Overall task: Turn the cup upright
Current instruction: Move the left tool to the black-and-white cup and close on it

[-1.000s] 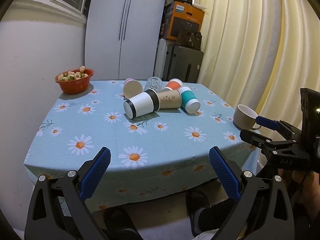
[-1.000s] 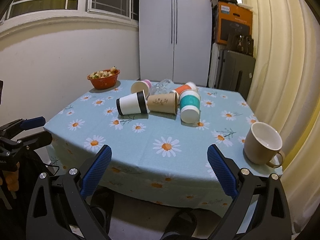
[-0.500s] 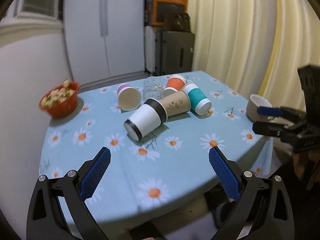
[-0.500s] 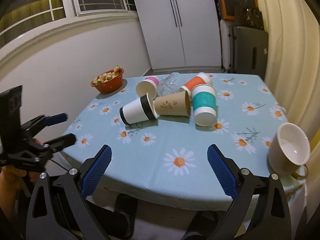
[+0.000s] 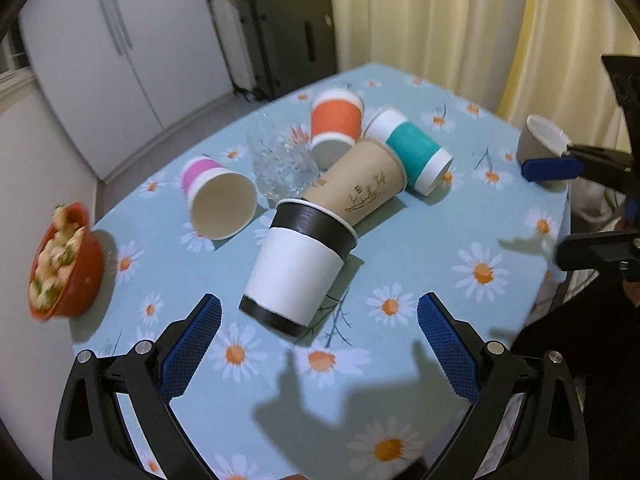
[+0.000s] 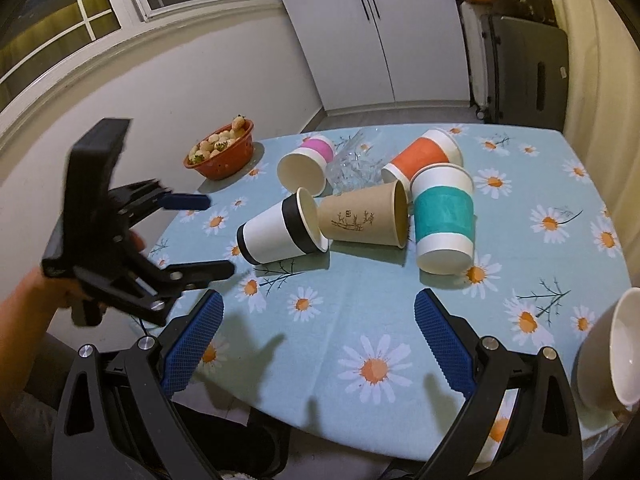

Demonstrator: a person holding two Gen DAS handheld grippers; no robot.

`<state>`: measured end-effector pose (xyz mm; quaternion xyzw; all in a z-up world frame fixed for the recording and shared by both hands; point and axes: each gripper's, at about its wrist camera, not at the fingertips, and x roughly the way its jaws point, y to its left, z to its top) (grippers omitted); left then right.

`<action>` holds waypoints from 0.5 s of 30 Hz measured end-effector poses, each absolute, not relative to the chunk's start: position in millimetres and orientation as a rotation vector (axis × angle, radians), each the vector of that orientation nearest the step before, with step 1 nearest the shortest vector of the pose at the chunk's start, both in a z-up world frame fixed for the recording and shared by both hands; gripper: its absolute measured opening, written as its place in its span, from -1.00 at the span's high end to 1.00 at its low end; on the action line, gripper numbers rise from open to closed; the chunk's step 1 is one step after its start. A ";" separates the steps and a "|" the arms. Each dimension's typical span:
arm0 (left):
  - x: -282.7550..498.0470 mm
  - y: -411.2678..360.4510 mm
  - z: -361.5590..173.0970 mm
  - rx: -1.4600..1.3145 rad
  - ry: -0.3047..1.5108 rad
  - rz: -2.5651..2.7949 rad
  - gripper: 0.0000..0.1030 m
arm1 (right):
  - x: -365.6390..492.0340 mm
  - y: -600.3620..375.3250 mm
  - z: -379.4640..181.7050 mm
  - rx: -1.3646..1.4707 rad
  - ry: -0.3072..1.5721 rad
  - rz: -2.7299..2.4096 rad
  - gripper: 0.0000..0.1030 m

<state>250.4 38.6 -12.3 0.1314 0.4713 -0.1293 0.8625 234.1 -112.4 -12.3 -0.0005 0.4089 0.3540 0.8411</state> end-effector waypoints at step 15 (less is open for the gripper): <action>317.1 38.1 -57.8 0.436 1.166 -0.331 -0.54 | 261.7 -118.8 -31.7 0.071 0.970 0.797 -0.85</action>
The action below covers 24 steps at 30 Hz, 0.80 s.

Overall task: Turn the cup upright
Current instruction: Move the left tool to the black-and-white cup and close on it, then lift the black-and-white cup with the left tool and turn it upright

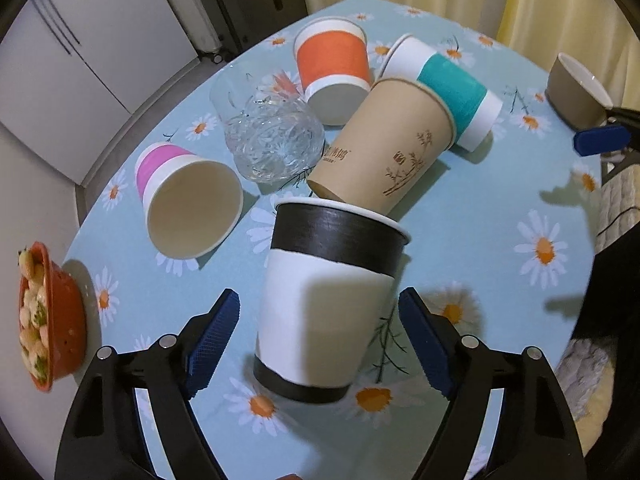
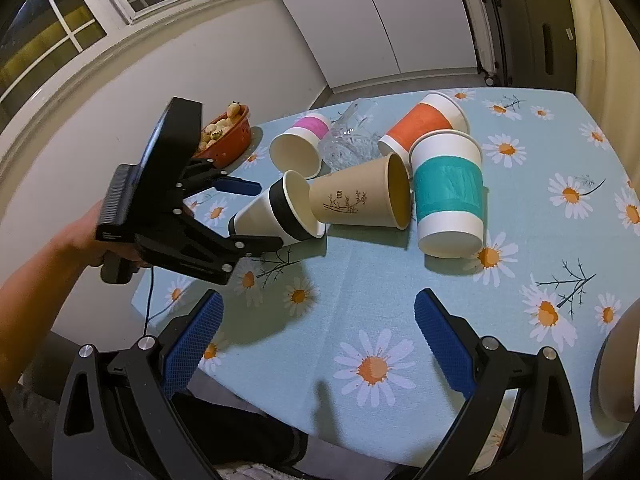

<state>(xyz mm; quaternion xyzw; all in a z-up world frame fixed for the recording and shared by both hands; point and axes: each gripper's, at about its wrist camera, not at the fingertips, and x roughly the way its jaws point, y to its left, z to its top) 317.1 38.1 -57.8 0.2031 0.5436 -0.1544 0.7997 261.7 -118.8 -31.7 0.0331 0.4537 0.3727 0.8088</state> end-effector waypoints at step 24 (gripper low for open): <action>311.2 57.6 -35.8 0.158 1.223 -0.282 -0.24 | 259.5 -141.4 -21.9 0.174 0.951 0.822 -0.85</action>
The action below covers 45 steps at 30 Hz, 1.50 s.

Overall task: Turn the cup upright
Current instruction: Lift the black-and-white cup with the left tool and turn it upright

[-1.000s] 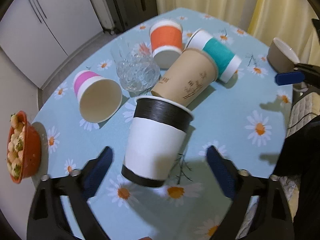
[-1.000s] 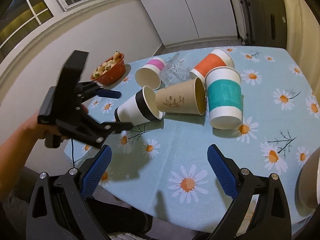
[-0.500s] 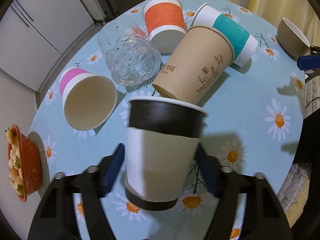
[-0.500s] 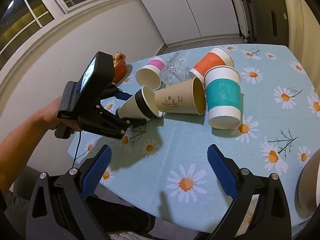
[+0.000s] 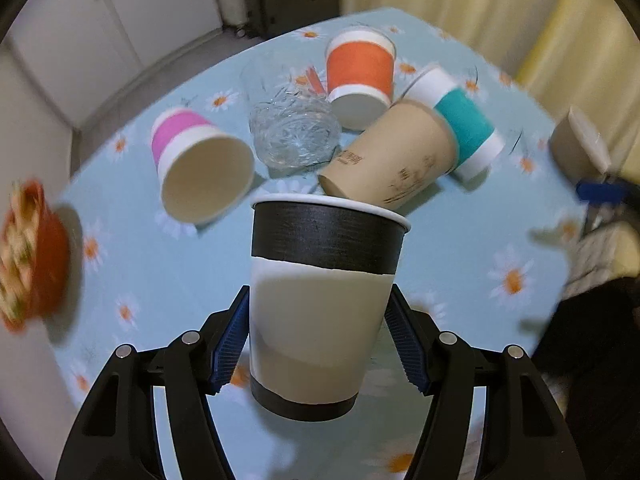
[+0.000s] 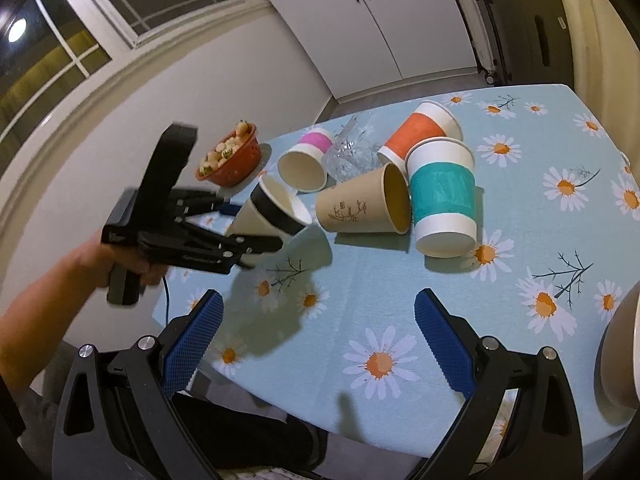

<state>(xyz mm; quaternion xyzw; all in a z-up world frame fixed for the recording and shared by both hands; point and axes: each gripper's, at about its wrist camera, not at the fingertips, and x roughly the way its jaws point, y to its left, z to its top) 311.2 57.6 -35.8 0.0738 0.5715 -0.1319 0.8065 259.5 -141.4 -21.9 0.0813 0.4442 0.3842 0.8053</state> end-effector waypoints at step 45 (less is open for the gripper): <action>234.8 35.8 -62.2 -0.562 1.260 0.007 -0.36 | 256.0 -182.8 -22.6 0.378 1.024 0.851 -0.85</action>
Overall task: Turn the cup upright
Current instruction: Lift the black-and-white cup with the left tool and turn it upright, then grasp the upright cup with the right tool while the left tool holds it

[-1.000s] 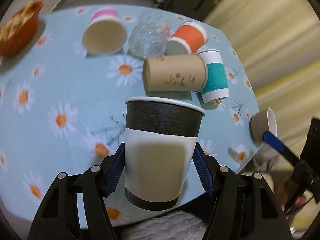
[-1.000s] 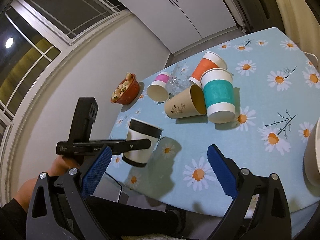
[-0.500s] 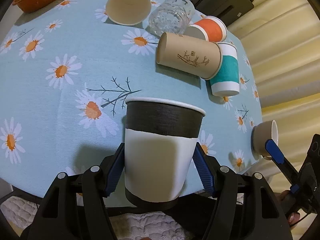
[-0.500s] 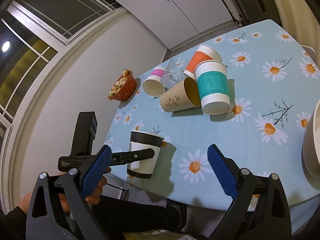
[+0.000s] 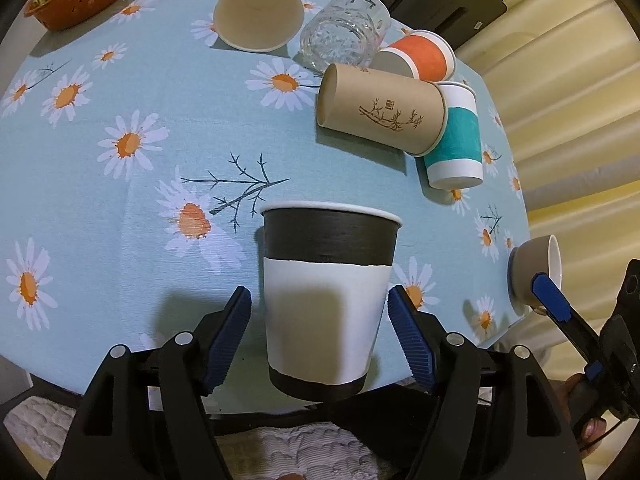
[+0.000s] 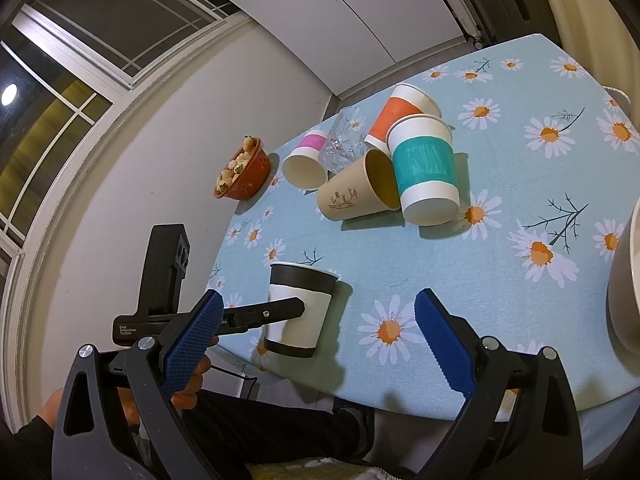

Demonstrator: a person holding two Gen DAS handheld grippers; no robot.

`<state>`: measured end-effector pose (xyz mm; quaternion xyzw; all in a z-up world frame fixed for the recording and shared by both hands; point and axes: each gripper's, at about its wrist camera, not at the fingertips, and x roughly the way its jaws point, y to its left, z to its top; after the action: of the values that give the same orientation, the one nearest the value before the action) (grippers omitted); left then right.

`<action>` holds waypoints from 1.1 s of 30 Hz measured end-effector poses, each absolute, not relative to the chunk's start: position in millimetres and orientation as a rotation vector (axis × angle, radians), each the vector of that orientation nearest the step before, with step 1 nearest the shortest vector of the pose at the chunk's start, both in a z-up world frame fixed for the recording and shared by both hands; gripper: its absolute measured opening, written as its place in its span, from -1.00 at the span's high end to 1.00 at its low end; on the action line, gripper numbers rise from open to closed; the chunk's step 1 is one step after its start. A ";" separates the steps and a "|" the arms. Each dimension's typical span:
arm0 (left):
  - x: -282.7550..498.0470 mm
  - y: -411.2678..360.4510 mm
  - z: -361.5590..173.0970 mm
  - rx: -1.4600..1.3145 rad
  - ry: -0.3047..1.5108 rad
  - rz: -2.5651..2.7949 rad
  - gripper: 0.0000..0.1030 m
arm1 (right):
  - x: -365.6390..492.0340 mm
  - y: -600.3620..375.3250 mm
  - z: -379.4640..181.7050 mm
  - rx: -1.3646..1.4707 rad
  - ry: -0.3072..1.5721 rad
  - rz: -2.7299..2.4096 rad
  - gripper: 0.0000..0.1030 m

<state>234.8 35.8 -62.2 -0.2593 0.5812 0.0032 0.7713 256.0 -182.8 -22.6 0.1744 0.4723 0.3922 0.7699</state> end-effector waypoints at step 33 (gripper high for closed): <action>105.8 103.9 -24.2 -0.812 0.852 -0.057 -0.43 | 281.9 -66.2 -83.3 0.244 1.398 0.799 -0.64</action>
<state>105.8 103.9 -24.2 -0.3830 0.4018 -0.0269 0.8314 281.9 -66.2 -83.3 0.1087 0.6243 0.3569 0.6863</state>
